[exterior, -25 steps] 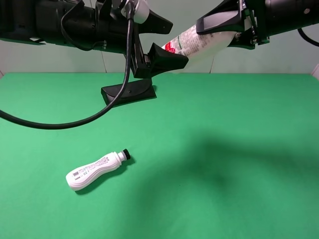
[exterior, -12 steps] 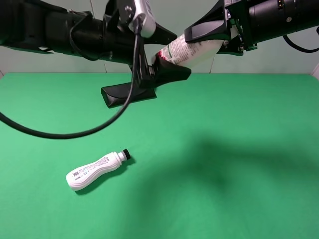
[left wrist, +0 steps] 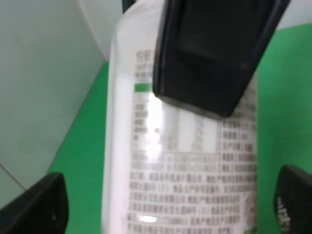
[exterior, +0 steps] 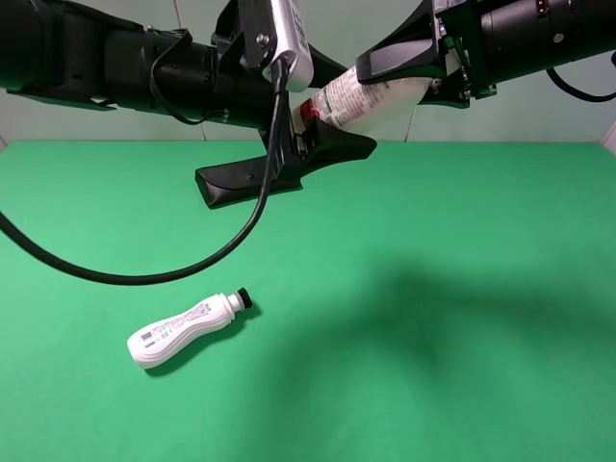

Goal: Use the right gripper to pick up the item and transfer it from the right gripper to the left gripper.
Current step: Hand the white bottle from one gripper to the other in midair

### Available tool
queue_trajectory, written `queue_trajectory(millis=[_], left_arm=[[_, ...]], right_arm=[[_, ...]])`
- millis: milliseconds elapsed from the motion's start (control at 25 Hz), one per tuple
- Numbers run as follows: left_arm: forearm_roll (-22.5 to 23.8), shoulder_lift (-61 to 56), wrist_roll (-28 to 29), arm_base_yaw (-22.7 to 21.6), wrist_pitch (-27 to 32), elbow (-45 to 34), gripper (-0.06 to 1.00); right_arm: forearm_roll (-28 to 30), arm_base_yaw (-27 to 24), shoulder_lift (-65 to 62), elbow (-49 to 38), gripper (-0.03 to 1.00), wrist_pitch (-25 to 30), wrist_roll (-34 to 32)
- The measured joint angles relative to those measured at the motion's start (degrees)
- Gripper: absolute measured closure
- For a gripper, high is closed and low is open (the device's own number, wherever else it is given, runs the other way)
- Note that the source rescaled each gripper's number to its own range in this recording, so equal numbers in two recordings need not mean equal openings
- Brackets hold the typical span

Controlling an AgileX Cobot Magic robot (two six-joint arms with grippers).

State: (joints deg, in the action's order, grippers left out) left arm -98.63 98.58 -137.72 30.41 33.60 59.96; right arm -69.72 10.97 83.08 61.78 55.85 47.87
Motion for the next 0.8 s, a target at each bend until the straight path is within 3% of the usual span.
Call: queue_trajectory(millis=[120,400,440,480,520,800], left_arm=[[0.0,0.0,-0.4,0.0,0.0,0.0,0.47],[0.0,0.0,-1.5,0.0,0.0,0.0,0.58],[0.0,0.0,-2.3,0.0,0.0,0.0,0.64],[0.0,0.0,-2.7,0.0,0.0,0.0,0.78],[0.0,0.0,-3.2,0.0,0.0,0.0,0.86],[0.0,0.0,-3.3,0.0,0.0,0.0,0.86]], right_arm=[[0.0,0.0,0.0,0.0,0.93,0.0,0.0],[0.0,0.0,0.0,0.0,0.93,0.0,0.1],[0.0,0.0,0.0,0.0,0.93,0.0,0.2],[0.0,0.0,0.0,0.0,0.93,0.1,0.3],[0.0,0.0,0.0,0.0,0.93,0.1,0.3],[-0.1,0.0,0.0,0.0,0.93,0.1,0.4]])
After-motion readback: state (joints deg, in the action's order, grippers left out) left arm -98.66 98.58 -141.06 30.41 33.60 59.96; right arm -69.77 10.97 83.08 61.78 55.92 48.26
